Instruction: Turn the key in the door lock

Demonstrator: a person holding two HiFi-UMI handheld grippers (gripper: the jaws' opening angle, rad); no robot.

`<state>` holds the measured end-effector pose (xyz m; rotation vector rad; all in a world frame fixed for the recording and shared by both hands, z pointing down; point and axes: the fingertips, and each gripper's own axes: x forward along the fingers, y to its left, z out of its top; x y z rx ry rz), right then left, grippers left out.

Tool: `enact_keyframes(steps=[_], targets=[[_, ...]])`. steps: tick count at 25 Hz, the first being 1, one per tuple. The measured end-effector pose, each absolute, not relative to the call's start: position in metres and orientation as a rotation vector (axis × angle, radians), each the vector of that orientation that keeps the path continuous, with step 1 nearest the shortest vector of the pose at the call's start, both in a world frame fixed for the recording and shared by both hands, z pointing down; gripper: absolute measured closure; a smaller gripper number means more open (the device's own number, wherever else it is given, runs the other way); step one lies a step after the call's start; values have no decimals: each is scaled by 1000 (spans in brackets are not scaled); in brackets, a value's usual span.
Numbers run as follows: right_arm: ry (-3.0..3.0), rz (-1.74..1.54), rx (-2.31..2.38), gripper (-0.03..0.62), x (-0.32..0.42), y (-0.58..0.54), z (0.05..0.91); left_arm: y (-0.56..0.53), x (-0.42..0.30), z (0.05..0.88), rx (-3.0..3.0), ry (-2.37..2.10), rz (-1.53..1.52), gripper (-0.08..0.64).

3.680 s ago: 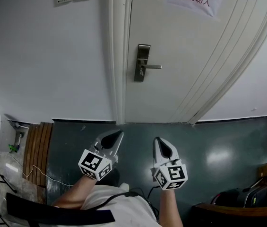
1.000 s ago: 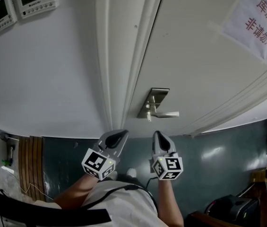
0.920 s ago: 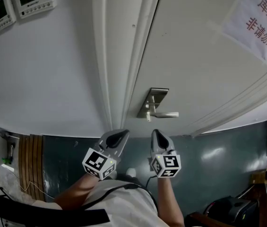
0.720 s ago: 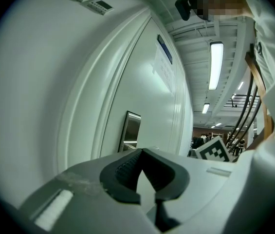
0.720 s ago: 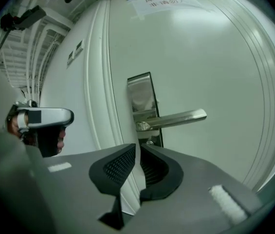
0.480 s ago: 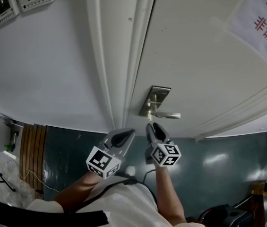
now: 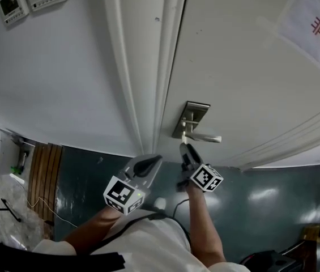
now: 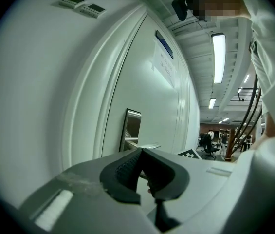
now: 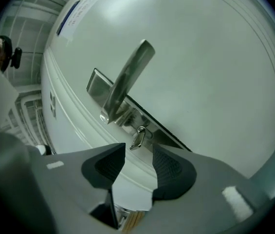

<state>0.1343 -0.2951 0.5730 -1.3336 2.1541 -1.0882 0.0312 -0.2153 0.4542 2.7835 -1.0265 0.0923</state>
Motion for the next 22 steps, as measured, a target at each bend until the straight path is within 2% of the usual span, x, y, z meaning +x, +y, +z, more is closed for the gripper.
enact_keyframes(steps=[4,9,14,18,22], targets=[[2004,-1198,-1181,420,132,-300,571,-213,31,455,2782,-1034,106,555],[1967,-1184,-996,420,125,-311,556,-210,32,457,2780,-1037,114,554],[1932,-1200,-972,463,127,-316,556,-208,33,457,2784,-1031,113,554],[1884,-1242,-1009,541,132,-317,567,-207,34,455,2791,-1024,111,554],[1861,-1262,-998,548,133,-318,569,-206,33,456,2790,-1025,115,555]])
